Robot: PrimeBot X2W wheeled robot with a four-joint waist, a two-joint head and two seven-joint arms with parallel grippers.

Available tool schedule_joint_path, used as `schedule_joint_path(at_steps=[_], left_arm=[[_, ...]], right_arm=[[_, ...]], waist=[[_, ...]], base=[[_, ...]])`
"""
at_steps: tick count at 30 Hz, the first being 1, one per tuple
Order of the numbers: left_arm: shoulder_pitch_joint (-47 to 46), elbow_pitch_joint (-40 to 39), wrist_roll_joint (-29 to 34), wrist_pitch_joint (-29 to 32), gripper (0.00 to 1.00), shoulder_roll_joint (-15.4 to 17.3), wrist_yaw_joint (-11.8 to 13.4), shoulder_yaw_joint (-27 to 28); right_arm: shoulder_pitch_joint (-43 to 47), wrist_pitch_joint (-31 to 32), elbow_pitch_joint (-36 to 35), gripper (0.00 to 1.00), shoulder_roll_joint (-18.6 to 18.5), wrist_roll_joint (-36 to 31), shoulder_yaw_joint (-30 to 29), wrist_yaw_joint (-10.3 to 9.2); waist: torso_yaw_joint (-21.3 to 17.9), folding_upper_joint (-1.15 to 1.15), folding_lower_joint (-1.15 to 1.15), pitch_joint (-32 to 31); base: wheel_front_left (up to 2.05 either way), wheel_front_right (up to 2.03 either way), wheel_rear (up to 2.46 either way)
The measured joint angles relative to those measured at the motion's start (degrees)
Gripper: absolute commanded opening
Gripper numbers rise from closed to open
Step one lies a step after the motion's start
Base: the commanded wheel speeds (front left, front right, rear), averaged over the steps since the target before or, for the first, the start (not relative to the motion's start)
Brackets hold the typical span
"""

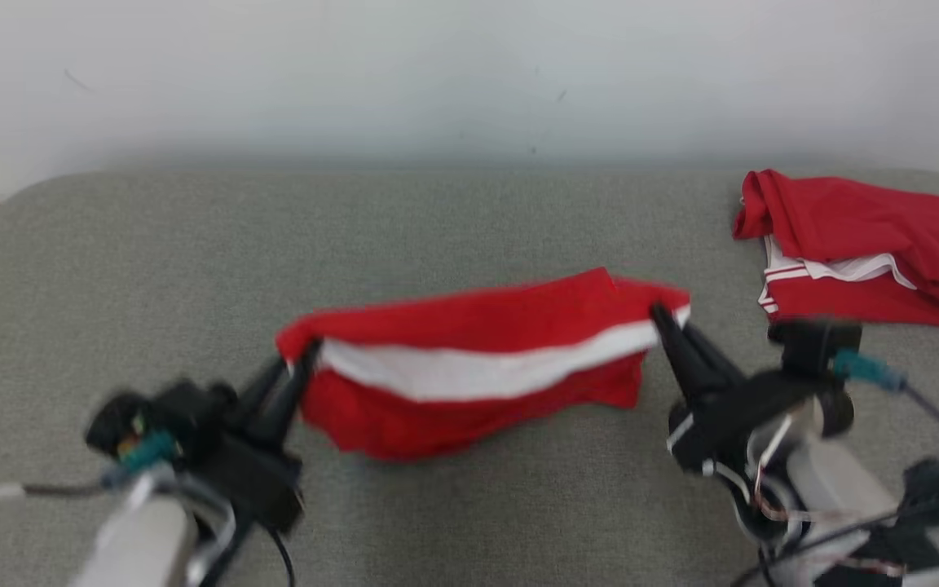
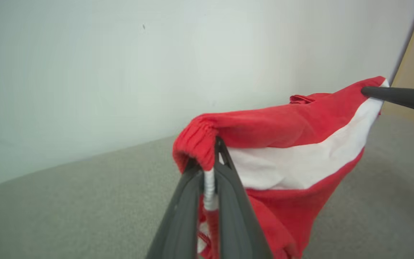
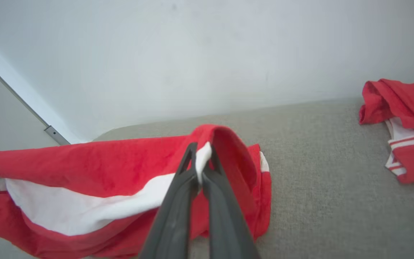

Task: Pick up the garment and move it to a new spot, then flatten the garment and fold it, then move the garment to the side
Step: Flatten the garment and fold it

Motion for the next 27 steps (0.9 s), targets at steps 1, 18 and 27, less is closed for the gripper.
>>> schedule_joint_path(at_steps=[1,18,27], left_arm=[[-2.72,-0.54,-0.21,0.93,0.0,1.04,-0.03,-0.25],[-53.58,13.3,-19.58,10.37,0.0,12.81,-0.08,-6.38],[-72.15,25.32,-19.58,7.95,0.0,11.5,-0.13,-8.99]], right_arm=[[-2.01,0.86,-0.56,0.0,-0.04,1.11,0.03,-0.01],[-55.74,5.11,26.92,0.0,10.06,11.18,-10.48,0.0],[-76.38,-2.83,46.32,0.0,13.03,9.75,-17.17,0.02]], waist=[[-0.06,0.0,0.0,0.46],[-3.5,0.01,0.02,15.23],[-7.59,0.01,0.01,22.51]], base=[[0.0,0.0,0.0],[0.0,0.0,0.0],[0.0,0.0,0.0]])
